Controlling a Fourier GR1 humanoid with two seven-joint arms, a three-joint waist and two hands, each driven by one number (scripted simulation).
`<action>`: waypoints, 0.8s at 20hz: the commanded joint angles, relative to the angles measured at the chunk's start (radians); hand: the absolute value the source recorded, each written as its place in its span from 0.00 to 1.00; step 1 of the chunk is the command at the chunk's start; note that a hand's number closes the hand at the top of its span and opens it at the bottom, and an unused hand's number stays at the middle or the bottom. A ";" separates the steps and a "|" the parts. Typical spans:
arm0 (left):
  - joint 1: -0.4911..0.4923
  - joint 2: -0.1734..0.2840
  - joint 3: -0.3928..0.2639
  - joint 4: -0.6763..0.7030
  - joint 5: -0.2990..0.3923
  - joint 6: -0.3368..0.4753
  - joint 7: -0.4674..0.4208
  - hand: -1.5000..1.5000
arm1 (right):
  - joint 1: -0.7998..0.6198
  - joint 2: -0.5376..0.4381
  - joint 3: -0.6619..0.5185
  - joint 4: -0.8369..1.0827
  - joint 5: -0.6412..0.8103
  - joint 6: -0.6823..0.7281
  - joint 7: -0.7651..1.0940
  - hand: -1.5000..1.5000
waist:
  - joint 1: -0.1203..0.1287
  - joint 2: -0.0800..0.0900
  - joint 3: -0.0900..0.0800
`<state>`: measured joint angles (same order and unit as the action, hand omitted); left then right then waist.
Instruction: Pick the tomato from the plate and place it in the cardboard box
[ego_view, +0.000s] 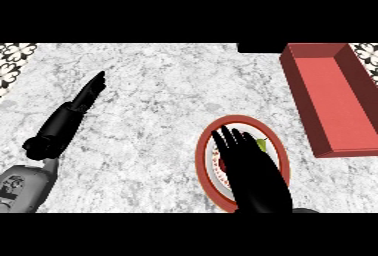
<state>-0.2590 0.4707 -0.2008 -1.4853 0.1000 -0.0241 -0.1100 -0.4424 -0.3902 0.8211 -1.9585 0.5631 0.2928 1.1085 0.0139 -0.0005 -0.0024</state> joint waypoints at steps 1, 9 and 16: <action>-0.006 -0.020 0.006 0.009 -0.011 0.002 0.010 0.50 | -0.053 0.095 -0.018 0.112 0.006 0.095 0.154 0.00 | -0.007 0.001 0.001; 0.009 -0.021 0.023 -0.003 -0.029 -0.019 0.026 0.50 | -0.024 0.170 0.016 0.128 0.135 0.128 0.184 0.00 | -0.016 -0.002 0.002; 0.030 -0.083 -0.002 -0.006 -0.092 0.020 0.018 0.50 | 0.004 0.160 -0.046 0.287 0.209 0.115 0.037 0.00 | -0.017 0.000 0.002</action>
<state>-0.2373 0.4244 -0.1847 -1.5111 0.0471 -0.0273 -0.0833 -0.4592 -0.2332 0.7841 -1.7134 0.7351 0.3686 1.0620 0.0016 -0.0010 -0.0006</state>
